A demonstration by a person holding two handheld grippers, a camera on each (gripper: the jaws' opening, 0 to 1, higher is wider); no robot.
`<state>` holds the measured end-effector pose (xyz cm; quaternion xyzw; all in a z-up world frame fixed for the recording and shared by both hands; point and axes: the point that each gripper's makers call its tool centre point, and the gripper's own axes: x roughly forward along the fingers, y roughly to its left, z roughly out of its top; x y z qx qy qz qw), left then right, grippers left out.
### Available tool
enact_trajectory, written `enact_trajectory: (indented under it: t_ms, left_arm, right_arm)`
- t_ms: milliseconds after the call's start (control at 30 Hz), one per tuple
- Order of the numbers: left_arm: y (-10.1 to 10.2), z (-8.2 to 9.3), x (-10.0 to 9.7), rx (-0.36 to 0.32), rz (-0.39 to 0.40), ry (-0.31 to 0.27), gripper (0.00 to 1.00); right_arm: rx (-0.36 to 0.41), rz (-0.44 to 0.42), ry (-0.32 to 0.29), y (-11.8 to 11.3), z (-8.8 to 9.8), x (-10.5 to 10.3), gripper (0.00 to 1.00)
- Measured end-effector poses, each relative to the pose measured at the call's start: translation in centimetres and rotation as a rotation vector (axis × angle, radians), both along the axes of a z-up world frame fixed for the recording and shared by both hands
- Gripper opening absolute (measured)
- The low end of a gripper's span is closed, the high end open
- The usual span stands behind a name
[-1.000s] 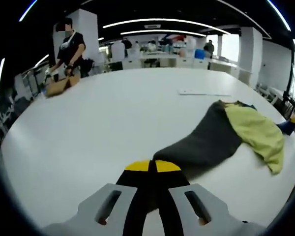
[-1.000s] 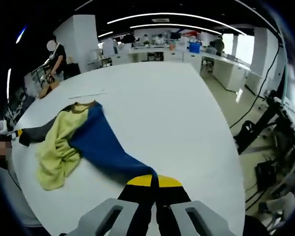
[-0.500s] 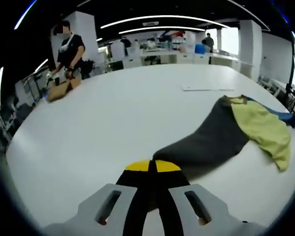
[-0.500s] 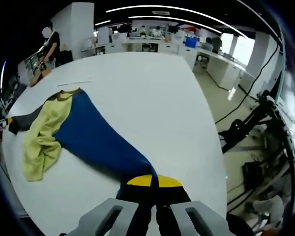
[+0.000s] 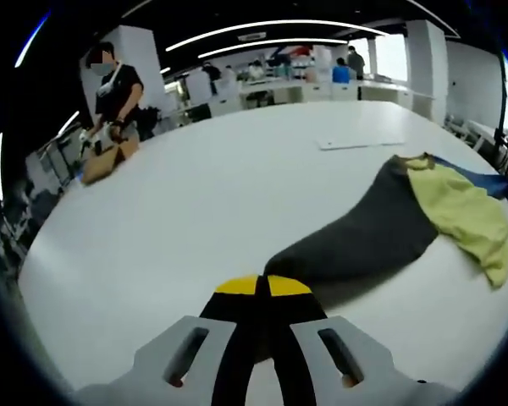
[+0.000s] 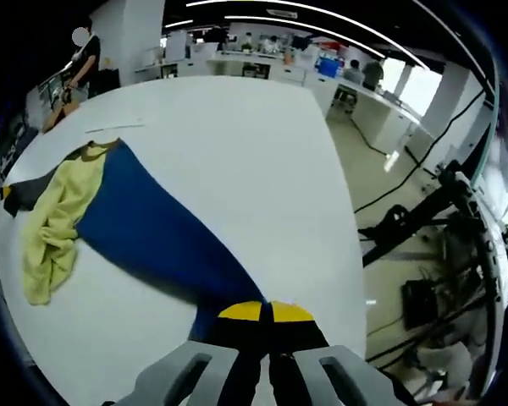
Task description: Fold the garment on the visible template until the final outline fits inside the template.
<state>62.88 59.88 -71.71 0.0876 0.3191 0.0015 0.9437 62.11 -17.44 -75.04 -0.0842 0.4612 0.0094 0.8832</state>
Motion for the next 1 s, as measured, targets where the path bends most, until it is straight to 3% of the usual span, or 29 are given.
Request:
enact_trajectory:
  t_ms: [67,267,333,467,667,867,1000]
  left_arm:
    - [0.2,-0.1,-0.1,0.025,-0.009,0.009,0.00]
    - [0.2,0.2,-0.3,0.000,0.007,0.004,0.03]
    - [0.0,0.6,-0.3,-0.034,0.011,-0.022,0.12]
    - [-1.0,0.9,-0.9,-0.058,-0.012,-0.032,0.25]
    - [-3.2,1.6,-1.8,-0.114,-0.079,-0.077,0.44]
    - [-5.1,2.2,-2.8,-0.148,-0.142,-0.112,0.64]
    - [-6.7,2.4,-3.6,-0.163,-0.193,-0.127,0.75]
  right_arm:
    - [0.019,-0.019,0.001,-0.2,-0.1,0.2,0.00]
    - [0.006,-0.020,-0.022,-0.2,0.3,0.4,0.02]
    - [0.015,-0.023,-0.036,0.0,0.8,0.3,0.12]
    - [0.057,0.023,-0.073,2.1,1.8,0.2,0.40]
    - [0.141,0.118,-0.141,6.0,3.4,0.3,0.66]
    - [0.220,0.214,-0.173,10.4,5.0,-0.3,0.81]
    - [0.263,0.283,-0.173,13.4,5.6,-0.8,0.85]
